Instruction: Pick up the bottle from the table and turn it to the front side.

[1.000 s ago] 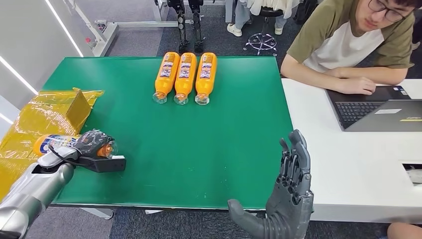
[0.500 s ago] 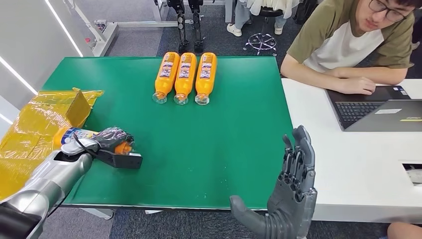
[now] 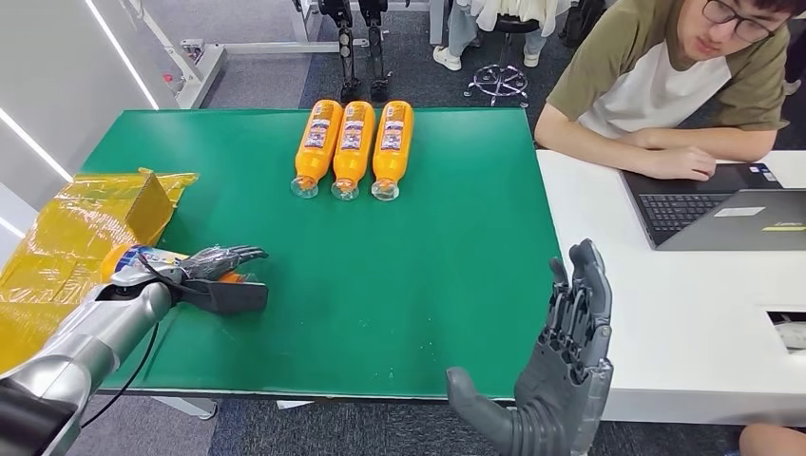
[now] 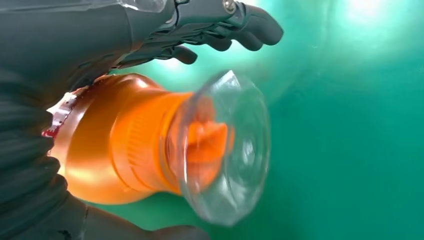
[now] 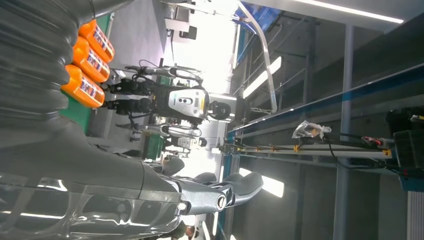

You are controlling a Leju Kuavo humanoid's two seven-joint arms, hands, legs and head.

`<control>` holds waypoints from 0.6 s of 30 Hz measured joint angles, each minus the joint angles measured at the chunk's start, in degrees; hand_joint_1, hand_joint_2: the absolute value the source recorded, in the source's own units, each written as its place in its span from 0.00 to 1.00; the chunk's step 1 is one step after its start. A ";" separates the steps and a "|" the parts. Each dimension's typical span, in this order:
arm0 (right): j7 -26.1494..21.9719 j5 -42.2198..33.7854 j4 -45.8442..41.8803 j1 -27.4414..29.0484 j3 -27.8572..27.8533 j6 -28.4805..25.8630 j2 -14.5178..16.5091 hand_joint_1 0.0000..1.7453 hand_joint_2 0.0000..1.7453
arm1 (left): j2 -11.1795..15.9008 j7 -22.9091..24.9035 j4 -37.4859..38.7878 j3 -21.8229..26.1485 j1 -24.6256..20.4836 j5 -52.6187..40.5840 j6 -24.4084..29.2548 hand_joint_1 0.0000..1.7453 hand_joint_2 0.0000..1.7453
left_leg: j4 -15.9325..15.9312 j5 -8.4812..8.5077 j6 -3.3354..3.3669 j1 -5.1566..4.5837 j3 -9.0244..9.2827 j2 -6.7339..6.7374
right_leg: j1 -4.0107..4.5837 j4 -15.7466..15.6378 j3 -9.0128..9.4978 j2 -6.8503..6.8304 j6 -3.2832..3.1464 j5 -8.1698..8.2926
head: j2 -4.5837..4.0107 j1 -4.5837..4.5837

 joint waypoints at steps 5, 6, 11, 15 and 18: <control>0.30 0.34 -0.21 0.17 -0.08 -0.18 -0.01 0.00 1.00 | 1.91 -2.04 -0.24 1.24 1.35 4.09 2.89 0.00 1.00 | 0.00 0.01 -0.01 0.01 0.03 0.01 | 0.00 0.01 -0.02 0.03 -0.01 -0.01 | 0.01 -0.01; 0.34 0.56 -0.38 0.30 -0.15 -0.16 -0.01 0.00 1.00 | 2.36 -2.28 -0.51 1.56 1.70 5.00 3.60 0.00 1.00 | 0.00 0.01 -0.02 0.01 0.03 0.01 | 0.01 0.01 -0.03 0.03 -0.01 -0.01 | 0.01 -0.01; 1.07 2.17 -1.91 1.38 -0.76 0.91 -0.01 0.00 1.00 | 4.90 -3.12 -4.66 4.18 4.28 11.16 7.34 0.00 1.00 | 0.00 0.01 -0.03 0.01 -0.01 0.01 | 0.01 0.01 -0.07 0.04 -0.01 -0.01 | 0.01 -0.02; 1.62 3.31 -2.99 2.16 -1.33 2.14 0.01 0.00 1.00 | 7.16 -2.89 -10.91 7.41 7.36 13.94 10.78 0.00 1.00 | 0.00 -0.01 -0.05 0.01 -0.03 0.01 | 0.01 0.00 -0.08 0.04 -0.02 -0.03 | 0.02 -0.03; 1.54 3.35 -3.30 2.72 -1.65 2.78 0.02 0.00 1.00 | 8.39 -2.55 -17.47 10.31 11.19 16.21 11.84 0.00 1.00 | 0.00 -0.04 -0.08 0.00 -0.03 0.03 | 0.00 -0.01 -0.09 0.06 -0.01 -0.04 | 0.01 -0.02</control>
